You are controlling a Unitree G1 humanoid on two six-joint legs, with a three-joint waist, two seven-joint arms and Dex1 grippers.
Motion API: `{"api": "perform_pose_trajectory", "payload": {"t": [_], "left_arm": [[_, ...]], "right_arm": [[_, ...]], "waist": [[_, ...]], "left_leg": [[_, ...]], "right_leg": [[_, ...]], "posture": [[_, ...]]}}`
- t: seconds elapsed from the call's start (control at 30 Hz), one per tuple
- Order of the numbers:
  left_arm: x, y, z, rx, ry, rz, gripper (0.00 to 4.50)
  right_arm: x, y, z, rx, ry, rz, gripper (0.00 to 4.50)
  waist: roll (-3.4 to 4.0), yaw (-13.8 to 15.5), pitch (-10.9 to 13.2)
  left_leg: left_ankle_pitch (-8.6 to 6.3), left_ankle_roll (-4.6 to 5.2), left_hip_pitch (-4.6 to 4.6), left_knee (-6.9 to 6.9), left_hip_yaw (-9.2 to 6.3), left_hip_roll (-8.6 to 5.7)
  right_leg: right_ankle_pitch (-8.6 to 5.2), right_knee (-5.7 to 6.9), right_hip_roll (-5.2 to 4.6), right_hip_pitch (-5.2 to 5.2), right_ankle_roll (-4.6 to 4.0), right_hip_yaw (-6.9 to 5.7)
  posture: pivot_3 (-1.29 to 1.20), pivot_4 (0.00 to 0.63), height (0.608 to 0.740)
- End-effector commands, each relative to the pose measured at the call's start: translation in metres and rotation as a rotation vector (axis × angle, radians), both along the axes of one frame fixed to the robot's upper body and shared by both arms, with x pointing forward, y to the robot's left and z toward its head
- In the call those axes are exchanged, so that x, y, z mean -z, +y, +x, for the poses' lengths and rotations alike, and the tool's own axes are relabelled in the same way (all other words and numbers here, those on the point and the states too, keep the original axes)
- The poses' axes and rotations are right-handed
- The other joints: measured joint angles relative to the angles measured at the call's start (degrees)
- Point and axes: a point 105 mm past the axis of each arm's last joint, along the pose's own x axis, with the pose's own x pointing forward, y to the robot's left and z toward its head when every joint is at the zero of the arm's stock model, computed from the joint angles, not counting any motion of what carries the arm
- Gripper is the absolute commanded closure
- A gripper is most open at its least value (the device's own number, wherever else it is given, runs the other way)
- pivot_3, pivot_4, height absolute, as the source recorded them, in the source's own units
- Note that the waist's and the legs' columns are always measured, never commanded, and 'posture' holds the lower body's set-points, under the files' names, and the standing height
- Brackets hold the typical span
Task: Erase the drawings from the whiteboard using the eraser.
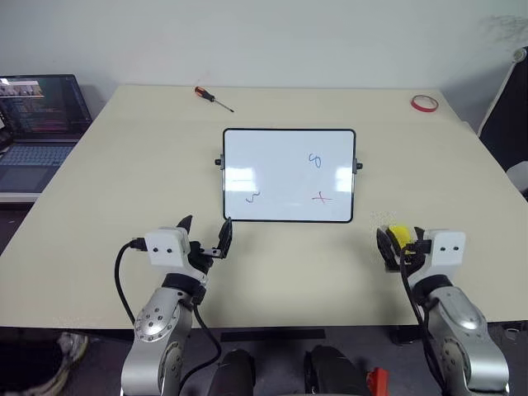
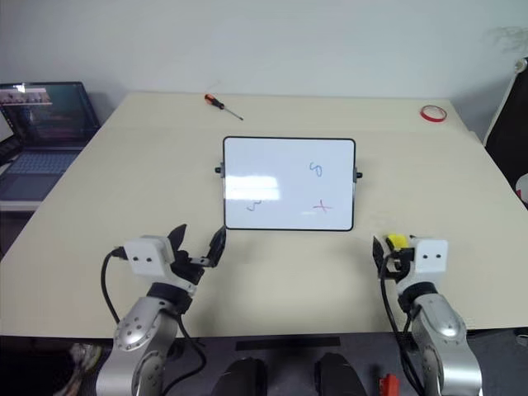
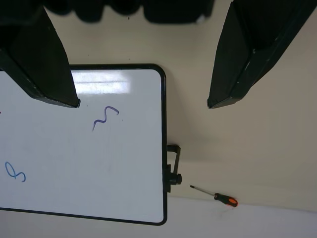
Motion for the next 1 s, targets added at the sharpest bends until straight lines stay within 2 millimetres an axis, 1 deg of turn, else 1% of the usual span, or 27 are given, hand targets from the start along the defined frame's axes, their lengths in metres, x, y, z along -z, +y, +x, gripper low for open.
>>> {"api": "perform_pose_trajectory", "payload": {"t": [0.03, 0.1, 0.17, 0.33, 0.47, 0.63, 0.73, 0.83, 1.0], "left_arm": [[-0.016, -0.010, 0.005, 0.023, -0.059, -0.010, 0.00], [-0.014, -0.016, 0.009, 0.046, -0.065, -0.012, 0.00], [-0.012, -0.015, 0.011, 0.034, -0.063, -0.021, 0.00], [-0.014, -0.014, 0.015, 0.036, -0.082, -0.023, 0.00], [-0.010, -0.011, 0.015, 0.036, -0.079, -0.018, 0.00], [-0.008, -0.002, 0.023, 0.044, -0.092, 0.006, 0.00], [-0.012, -0.001, 0.027, 0.044, -0.105, 0.003, 0.00], [-0.009, -0.007, 0.028, 0.069, -0.097, 0.002, 0.00], [-0.010, -0.015, 0.026, 0.121, -0.095, 0.021, 0.00]], "right_arm": [[-0.022, -0.005, -0.001, 0.033, -0.072, -0.012, 0.02], [-0.022, -0.004, 0.002, 0.032, -0.078, -0.011, 0.02], [-0.025, -0.005, 0.004, 0.040, -0.086, -0.009, 0.02], [-0.028, -0.006, 0.005, 0.037, -0.097, -0.016, 0.02], [-0.026, -0.004, 0.006, 0.038, -0.100, -0.008, 0.02], [-0.022, 0.001, 0.006, 0.042, -0.100, 0.008, 0.02], [-0.024, 0.001, 0.005, 0.040, -0.107, 0.012, 0.02], [-0.022, -0.002, 0.004, 0.059, -0.105, 0.010, 0.02], [-0.019, -0.003, -0.001, 0.077, -0.101, 0.012, 0.02]], "waist": [[0.00, 0.02, 0.00], [0.00, 0.06, 0.00], [0.07, 0.03, -0.04], [0.07, 0.10, -0.04], [0.08, 0.08, -0.04], [0.08, 0.09, -0.04], [0.08, 0.10, -0.04], [0.08, 0.10, -0.04], [0.08, 0.09, -0.04]], "left_leg": [[0.00, 0.00, -0.01, 0.08, -0.04, 0.00], [-0.01, 0.00, -0.10, 0.29, -0.25, 0.00], [-0.01, -0.01, -0.07, 0.36, -0.30, -0.05], [-0.01, 0.00, -0.11, 0.36, -0.37, -0.04], [-0.01, 0.00, -0.11, 0.37, -0.36, -0.04], [-0.01, 0.00, -0.10, 0.37, -0.38, -0.04], [-0.01, 0.00, -0.11, 0.37, -0.38, -0.04], [-0.01, 0.00, -0.13, 0.37, -0.38, -0.02], [-0.01, 0.00, -0.12, 0.37, -0.40, -0.02]], "right_leg": [[0.00, 0.02, 0.00, 0.02, 0.00, -0.04], [0.01, 0.03, 0.00, 0.11, 0.00, -0.30], [0.02, 0.03, 0.00, 0.20, 0.01, -0.52], [0.03, 0.02, 0.00, 0.19, 0.00, -0.58], [0.03, 0.02, -0.01, 0.20, 0.00, -0.58], [0.03, 0.02, -0.01, 0.19, -0.01, -0.59], [0.03, 0.02, -0.01, 0.19, -0.01, -0.60], [0.03, 0.00, -0.03, 0.19, -0.01, -0.60], [0.03, 0.01, -0.03, 0.19, -0.01, -0.59]], "posture": [[0.00, 0.150, 0.740], [0.00, 0.150, 0.740], [0.00, 0.150, 0.740], [0.00, 0.150, 0.740], [0.00, 0.150, 0.740], [0.00, 0.150, 0.740], [0.00, 0.150, 0.740], [0.00, 0.150, 0.740], [0.00, 0.150, 0.740]]}}
